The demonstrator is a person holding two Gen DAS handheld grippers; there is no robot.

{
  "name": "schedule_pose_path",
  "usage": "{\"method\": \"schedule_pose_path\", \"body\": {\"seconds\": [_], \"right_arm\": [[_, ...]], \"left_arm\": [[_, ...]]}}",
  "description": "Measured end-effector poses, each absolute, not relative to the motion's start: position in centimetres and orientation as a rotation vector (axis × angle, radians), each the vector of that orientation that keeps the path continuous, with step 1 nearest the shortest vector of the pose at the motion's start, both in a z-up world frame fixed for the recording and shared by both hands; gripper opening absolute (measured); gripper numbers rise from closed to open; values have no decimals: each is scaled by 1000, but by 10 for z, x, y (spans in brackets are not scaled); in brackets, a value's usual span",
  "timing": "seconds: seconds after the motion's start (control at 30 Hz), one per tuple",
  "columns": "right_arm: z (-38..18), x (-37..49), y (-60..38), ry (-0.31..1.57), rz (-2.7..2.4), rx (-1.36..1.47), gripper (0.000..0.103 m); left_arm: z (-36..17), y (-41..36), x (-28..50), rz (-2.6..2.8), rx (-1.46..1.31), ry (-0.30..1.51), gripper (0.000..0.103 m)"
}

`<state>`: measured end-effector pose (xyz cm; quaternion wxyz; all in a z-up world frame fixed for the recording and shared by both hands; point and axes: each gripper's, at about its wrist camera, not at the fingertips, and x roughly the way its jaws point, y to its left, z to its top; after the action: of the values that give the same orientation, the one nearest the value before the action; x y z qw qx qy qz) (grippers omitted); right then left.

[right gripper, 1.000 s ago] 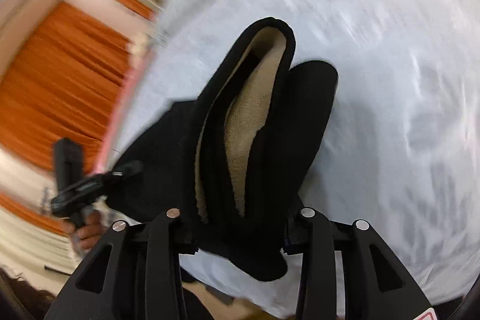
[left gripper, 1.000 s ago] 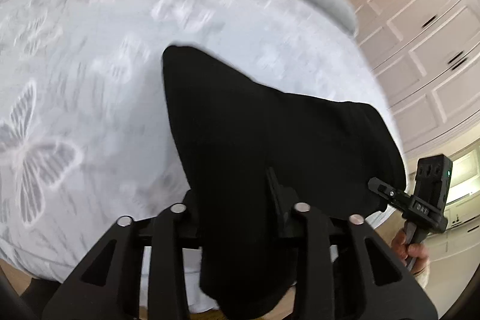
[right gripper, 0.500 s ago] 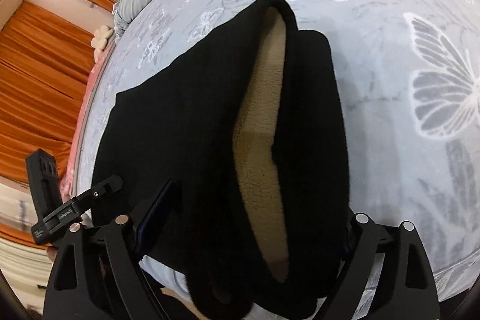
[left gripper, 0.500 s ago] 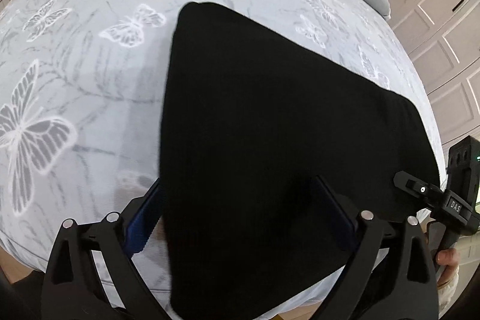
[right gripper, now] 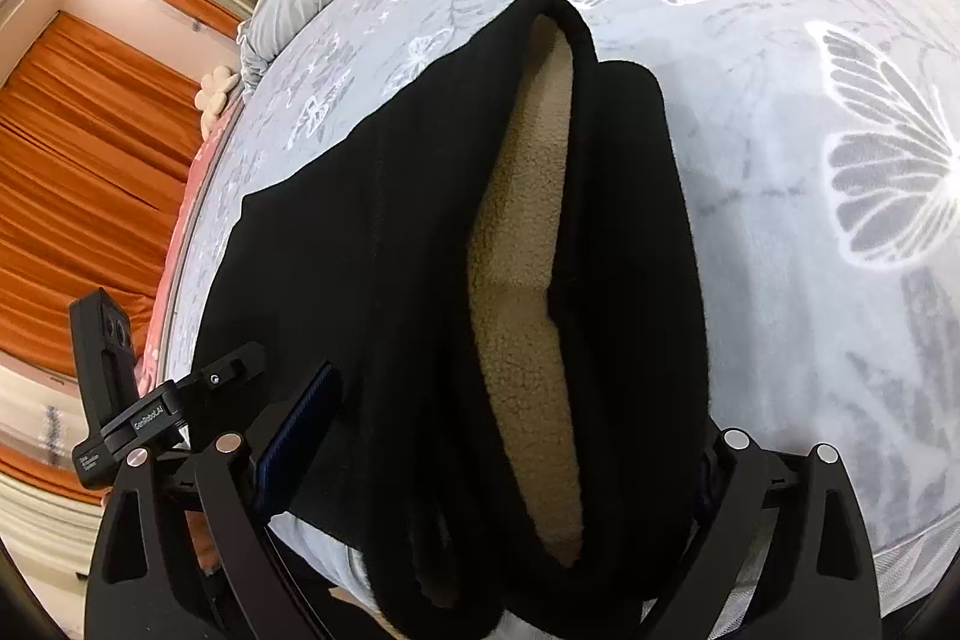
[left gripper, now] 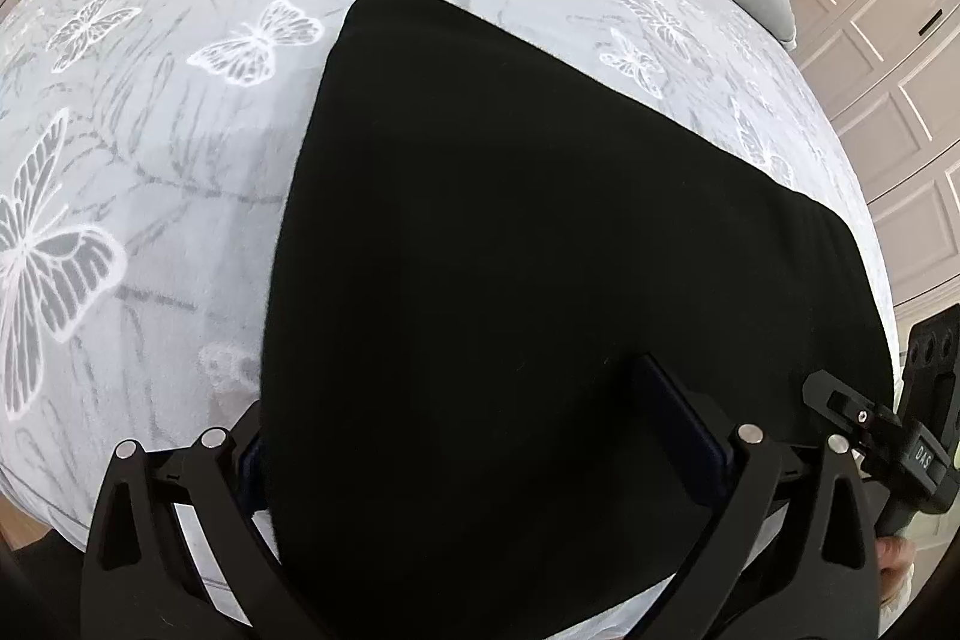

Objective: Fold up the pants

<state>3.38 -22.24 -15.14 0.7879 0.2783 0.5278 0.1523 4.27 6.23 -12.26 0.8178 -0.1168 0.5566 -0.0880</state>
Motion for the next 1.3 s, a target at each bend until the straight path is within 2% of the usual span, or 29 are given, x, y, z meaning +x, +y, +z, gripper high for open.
{"method": "schedule_pose_path", "body": {"seconds": [0.53, 0.6, 0.73, 1.3], "right_arm": [[-151, 24, -211, 1048, 285, 564, 94], [-151, 24, -209, 1045, 289, 561, 98], [-150, 25, -205, 1046, 297, 539, 98], [-151, 28, -208, 1025, 269, 630, 98]], "left_arm": [[-122, 47, 41, -149, -227, 1145, 98], [-122, 46, 41, -145, -227, 1136, 98], [-121, 45, 36, -141, -231, 1123, 98], [-122, 47, 33, -167, -303, 1108, 98]]}}
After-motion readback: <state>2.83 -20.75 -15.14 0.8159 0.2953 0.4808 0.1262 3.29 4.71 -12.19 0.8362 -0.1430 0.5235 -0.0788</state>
